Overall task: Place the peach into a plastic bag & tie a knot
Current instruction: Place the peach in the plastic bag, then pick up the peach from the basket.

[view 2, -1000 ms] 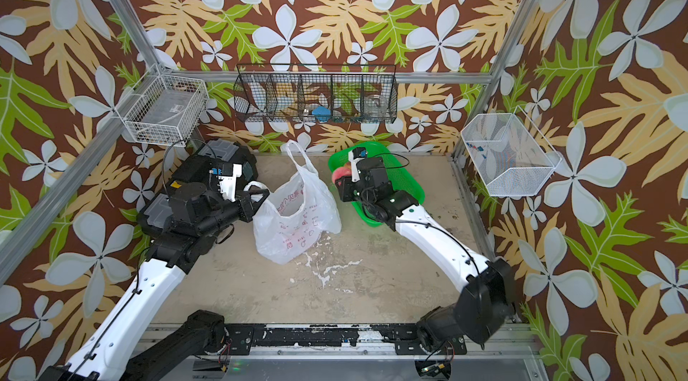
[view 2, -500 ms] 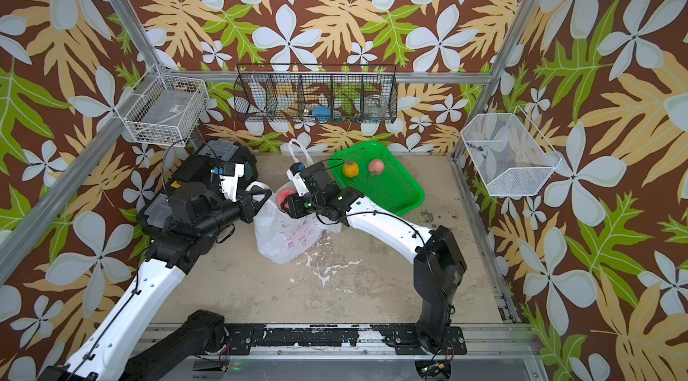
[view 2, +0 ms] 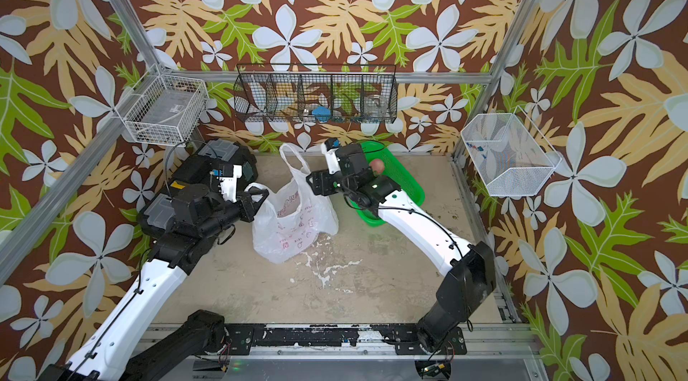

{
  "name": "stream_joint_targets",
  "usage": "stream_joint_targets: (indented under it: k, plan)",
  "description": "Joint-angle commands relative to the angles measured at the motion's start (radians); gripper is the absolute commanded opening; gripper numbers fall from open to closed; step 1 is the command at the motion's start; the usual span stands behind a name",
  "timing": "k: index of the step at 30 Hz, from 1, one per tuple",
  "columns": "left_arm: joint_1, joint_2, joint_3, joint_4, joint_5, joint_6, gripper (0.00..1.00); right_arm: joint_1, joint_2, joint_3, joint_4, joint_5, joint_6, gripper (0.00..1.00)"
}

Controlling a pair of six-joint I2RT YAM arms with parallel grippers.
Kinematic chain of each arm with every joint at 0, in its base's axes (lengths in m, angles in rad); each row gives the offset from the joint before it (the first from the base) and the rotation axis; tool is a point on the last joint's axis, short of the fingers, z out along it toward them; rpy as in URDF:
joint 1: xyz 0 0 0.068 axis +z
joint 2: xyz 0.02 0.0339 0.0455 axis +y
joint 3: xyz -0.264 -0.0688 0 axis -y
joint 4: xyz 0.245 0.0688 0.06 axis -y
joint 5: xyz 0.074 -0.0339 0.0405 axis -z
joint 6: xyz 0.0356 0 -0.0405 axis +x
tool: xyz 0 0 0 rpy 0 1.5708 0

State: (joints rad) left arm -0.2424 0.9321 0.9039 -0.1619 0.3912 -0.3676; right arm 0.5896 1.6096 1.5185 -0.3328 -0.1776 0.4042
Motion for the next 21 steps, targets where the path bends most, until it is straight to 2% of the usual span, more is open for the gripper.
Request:
stream_joint_targets:
  k: [1,5,12,18,21]
  plan:
    - [0.000,-0.003,0.013,-0.003,-0.051,-0.025,0.00,-0.106,0.019,-0.038,0.048,0.083,0.046,0.74]
    - [0.000,-0.009,0.016,0.021,-0.016,-0.026,0.00,-0.198,0.204,0.051,0.053,0.149,0.032,0.78]
    - [0.000,0.000,0.063,0.034,0.052,-0.001,0.00,-0.245,0.506,0.283,0.060,0.211,-0.003,0.90]
    - [0.000,0.007,0.085,0.033,0.073,0.006,0.00,-0.251,0.714,0.524,0.009,0.220,-0.024,0.92]
    - [0.000,-0.003,0.092,0.027,0.066,0.018,0.00,-0.252,0.775,0.565,-0.002,0.217,-0.008,0.90]
